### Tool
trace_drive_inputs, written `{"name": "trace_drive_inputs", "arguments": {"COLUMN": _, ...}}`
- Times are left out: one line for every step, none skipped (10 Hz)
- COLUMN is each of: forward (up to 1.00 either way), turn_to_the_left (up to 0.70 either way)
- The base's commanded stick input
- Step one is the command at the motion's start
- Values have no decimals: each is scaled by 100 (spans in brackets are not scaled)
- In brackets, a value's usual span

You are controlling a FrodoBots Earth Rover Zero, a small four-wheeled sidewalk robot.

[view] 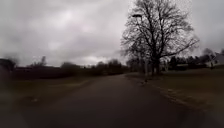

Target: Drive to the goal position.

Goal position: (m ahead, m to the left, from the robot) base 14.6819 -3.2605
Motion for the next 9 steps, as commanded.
{"name": "trace_drive_inputs", "arguments": {"forward": 100, "turn_to_the_left": 0}}
{"name": "trace_drive_inputs", "arguments": {"forward": 100, "turn_to_the_left": 0}}
{"name": "trace_drive_inputs", "arguments": {"forward": 100, "turn_to_the_left": 0}}
{"name": "trace_drive_inputs", "arguments": {"forward": 100, "turn_to_the_left": 0}}
{"name": "trace_drive_inputs", "arguments": {"forward": 100, "turn_to_the_left": 0}}
{"name": "trace_drive_inputs", "arguments": {"forward": 100, "turn_to_the_left": 0}}
{"name": "trace_drive_inputs", "arguments": {"forward": 100, "turn_to_the_left": 0}}
{"name": "trace_drive_inputs", "arguments": {"forward": 100, "turn_to_the_left": 0}}
{"name": "trace_drive_inputs", "arguments": {"forward": 100, "turn_to_the_left": 0}}
